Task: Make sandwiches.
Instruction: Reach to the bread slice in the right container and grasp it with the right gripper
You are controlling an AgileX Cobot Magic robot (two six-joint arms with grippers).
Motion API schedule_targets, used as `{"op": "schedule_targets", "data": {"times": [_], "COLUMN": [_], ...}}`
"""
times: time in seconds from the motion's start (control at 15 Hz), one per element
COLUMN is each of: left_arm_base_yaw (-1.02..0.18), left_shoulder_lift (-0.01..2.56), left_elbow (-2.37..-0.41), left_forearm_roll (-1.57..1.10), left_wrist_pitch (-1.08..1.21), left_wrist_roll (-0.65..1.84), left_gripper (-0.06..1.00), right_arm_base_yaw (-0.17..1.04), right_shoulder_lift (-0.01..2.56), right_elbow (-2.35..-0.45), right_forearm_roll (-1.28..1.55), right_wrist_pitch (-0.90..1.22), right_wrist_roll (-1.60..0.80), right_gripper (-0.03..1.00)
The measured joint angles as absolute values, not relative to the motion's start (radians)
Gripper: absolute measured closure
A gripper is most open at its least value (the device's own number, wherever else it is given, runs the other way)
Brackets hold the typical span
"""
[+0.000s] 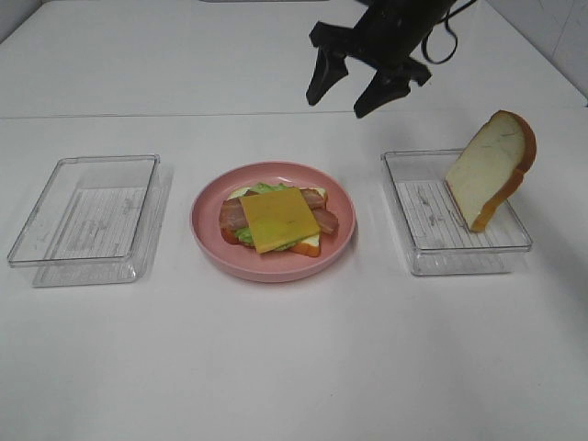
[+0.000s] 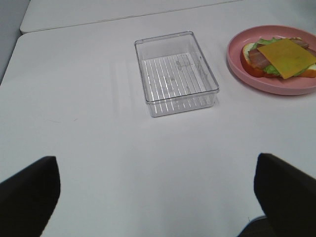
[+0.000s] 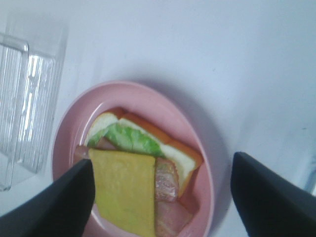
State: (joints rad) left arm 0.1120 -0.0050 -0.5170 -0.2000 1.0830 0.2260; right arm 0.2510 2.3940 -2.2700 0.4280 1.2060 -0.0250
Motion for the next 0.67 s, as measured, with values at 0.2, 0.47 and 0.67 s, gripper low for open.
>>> {"op": "schedule_targets", "data": {"times": [0.2, 0.47, 0.67], "left_arm_base_yaw": [0.112, 0.112, 0.112], "left_shoulder_lift": [-0.005, -0.005, -0.005], "left_elbow": [-0.517, -0.517, -0.517], "left_forearm_roll": [-0.2, -0.2, -0.2], "left_wrist_pitch": [1.083, 1.083, 1.083], "left_wrist_roll": [0.226, 0.226, 0.226], "left_gripper": [-0.05, -0.05, -0.05], "right_arm_base_yaw": [0.251, 0.25, 0.25], "right_shoulder_lift": [2.299, 2.134, 1.95], "right_elbow": [-2.299, -2.184, -1.973], "right_forearm_roll": [0.21, 0.08, 0.007], "right_wrist_pitch": [1.209, 1.21, 1.215], "right_wrist_roll": [0.077, 0.121, 0.127], "right_gripper": [0.22, 0.22, 0.22]}}
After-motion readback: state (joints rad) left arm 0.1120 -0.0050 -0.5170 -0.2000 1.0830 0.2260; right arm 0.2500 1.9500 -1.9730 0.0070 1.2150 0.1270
